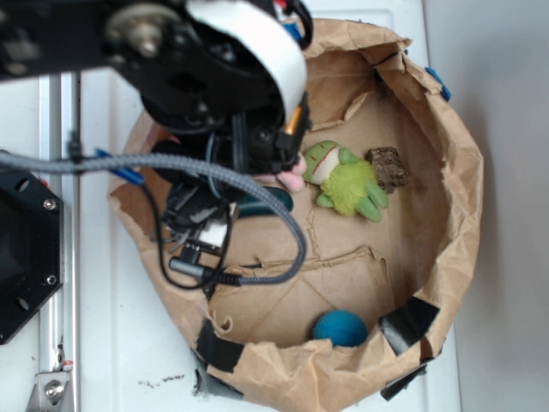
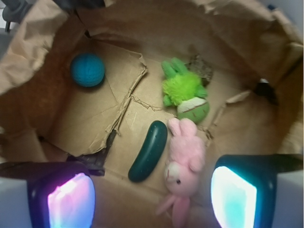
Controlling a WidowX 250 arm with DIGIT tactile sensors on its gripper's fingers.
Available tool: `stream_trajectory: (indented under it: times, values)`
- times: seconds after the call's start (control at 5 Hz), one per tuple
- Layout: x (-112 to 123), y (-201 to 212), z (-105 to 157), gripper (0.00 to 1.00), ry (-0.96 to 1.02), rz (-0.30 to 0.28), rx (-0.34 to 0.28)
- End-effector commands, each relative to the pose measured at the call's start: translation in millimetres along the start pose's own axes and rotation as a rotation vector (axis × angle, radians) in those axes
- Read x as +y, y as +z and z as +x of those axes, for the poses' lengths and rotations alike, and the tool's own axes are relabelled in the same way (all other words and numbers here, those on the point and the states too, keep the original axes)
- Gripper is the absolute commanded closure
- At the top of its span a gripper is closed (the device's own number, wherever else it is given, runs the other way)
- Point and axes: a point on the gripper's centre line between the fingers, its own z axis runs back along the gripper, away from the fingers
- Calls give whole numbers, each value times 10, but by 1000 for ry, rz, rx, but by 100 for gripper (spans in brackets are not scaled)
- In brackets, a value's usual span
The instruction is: Grab the pink bunny.
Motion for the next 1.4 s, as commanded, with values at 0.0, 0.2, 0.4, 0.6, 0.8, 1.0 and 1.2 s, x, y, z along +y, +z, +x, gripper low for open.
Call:
stream_trajectory:
  times: [0.0,0.2,0.4,0.6,0.8,1.0,1.2]
  values:
    - [196,-329,-119,0,28,-39,0]
    - [191,-288,-103,0,17,-43,-5]
    - [191,-288,-103,0,17,-43,-5]
    - [191,-288,-103,0,17,-43,-5]
    - [191,-288,-103,0,17,-43,-5]
    - [191,-288,-103,0,17,-43,-5]
    - [290,-448,-108,0,12,-44,25]
